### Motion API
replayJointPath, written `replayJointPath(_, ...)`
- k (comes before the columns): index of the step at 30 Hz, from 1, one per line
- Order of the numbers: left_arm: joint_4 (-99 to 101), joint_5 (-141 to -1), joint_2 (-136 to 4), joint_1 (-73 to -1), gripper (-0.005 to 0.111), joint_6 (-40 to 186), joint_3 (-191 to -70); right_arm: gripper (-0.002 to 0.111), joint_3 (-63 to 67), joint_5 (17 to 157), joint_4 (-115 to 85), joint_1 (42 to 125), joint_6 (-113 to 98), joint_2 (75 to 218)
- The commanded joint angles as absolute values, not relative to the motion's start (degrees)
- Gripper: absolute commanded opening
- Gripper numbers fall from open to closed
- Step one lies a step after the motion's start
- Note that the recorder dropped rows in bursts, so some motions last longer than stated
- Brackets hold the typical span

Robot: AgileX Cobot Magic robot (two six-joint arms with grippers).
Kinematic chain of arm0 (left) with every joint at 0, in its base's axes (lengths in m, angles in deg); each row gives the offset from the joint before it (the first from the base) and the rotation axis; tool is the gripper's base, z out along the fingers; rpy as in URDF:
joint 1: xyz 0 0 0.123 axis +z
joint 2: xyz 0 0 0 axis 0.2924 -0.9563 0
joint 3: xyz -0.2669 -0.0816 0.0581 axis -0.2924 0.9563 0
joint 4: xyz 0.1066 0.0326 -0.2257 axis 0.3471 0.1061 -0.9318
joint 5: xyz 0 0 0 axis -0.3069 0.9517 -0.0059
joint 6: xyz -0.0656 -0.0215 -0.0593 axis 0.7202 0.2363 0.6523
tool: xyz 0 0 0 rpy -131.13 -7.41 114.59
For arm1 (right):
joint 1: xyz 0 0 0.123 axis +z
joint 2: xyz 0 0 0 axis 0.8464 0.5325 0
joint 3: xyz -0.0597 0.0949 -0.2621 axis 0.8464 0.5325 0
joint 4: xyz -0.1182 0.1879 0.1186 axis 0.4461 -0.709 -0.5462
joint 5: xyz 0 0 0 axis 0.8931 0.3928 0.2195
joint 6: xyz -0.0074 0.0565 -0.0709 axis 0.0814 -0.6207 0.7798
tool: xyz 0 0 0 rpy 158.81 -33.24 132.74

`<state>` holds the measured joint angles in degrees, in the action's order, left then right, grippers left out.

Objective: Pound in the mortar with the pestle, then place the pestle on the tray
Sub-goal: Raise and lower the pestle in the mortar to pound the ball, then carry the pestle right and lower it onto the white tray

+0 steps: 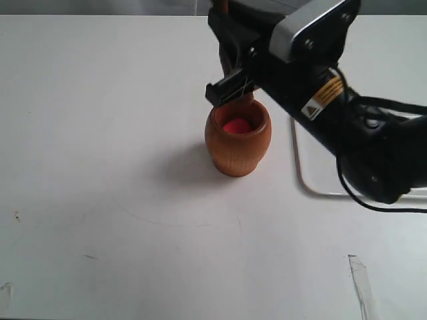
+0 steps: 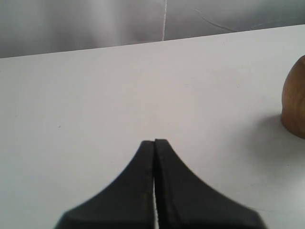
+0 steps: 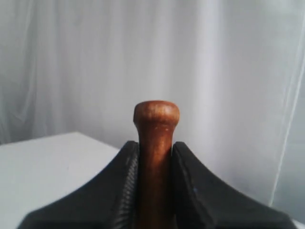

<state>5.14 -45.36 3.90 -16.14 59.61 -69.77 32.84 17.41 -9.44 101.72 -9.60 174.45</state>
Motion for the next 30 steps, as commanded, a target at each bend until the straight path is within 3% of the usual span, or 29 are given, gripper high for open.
replayJointPath(1, 4.72, -45.53, 3.97, -16.58, 0.0, 60.08, -69.74, 0.0, 32.73, 17.15, -9.24, 101.81, -12.27, 182.47)
replayJointPath(10, 4.72, -45.53, 3.97, -16.58, 0.0, 60.08, -69.74, 0.0, 32.73, 17.15, -11.56, 101.81, -10.96, 183.77)
replayJointPath(18, 4.72, -45.53, 3.97, -16.58, 0.0, 60.08, -69.74, 0.0, 32.73, 17.15, -13.27, 101.81, -7.13, 164.26)
replayJointPath(24, 4.72, -45.53, 3.97, -16.58, 0.0, 60.08, -69.74, 0.0, 32.73, 47.78, -32.89, 101.68, 21.58, 148.59)
replayJointPath(30, 4.72, -45.53, 3.97, -16.58, 0.0, 60.08, -69.74, 0.0, 32.73, 62.81, -68.97, 95.46, 54.36, 146.42)
